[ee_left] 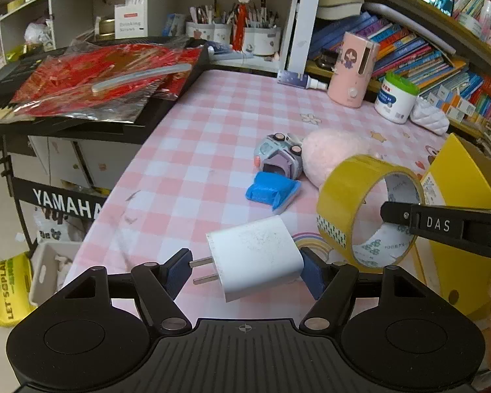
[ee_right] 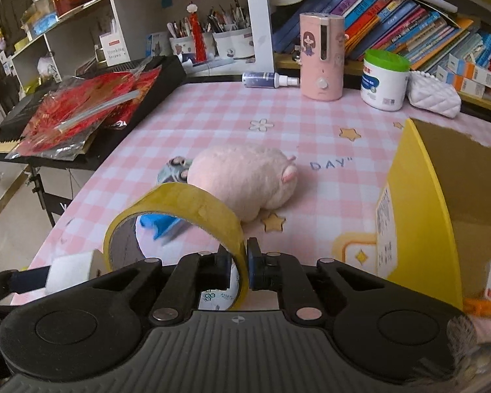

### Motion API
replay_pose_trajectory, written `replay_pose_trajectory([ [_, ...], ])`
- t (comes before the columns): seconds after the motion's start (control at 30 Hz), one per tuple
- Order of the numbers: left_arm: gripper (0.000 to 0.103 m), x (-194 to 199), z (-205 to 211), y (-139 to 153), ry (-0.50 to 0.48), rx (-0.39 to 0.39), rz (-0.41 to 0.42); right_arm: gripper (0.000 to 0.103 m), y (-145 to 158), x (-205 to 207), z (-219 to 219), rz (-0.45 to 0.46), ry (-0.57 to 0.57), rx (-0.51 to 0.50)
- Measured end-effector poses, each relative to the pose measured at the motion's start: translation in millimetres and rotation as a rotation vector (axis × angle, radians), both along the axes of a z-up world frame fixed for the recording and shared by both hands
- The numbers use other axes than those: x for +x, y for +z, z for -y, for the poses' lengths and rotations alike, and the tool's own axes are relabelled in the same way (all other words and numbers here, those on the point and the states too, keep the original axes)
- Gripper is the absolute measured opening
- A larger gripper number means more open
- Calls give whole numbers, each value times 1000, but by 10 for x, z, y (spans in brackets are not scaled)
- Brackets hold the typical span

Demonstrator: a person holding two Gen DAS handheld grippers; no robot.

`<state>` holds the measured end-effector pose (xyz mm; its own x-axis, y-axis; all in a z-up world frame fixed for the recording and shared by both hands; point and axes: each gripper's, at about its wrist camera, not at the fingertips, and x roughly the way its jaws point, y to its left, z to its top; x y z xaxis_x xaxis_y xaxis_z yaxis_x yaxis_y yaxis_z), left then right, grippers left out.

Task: Organize objects
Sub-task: 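Lift the charger and tape roll and carry them toward the yellow box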

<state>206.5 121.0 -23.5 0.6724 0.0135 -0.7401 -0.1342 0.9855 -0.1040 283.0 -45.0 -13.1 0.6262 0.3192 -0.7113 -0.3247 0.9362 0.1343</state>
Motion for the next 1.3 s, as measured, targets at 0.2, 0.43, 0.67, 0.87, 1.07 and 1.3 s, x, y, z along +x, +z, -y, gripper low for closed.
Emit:
replay_pose_trajectory([
  [0.2,71,-245,-35,59,-8,-12,19,9,19,-239,29,-12,-14,8],
  [0.43,71,-494,-63,54,-25,-22,30,9,13,-551,63,-37,-33,11],
  [0.67,71,-824,-65,38,-68,-31,34,9,-3,-922,114,-49,-75,8],
  [0.87,71,-1127,-108,77,-91,-30,44,9,12,-1270,167,-55,-114,19],
  [1.07,71,-1366,-135,109,-107,-29,53,9,8,-1567,212,-60,-149,25],
  [1.3,71,-1618,-121,116,-136,-31,58,9,-4,-1878,256,-63,-166,27],
])
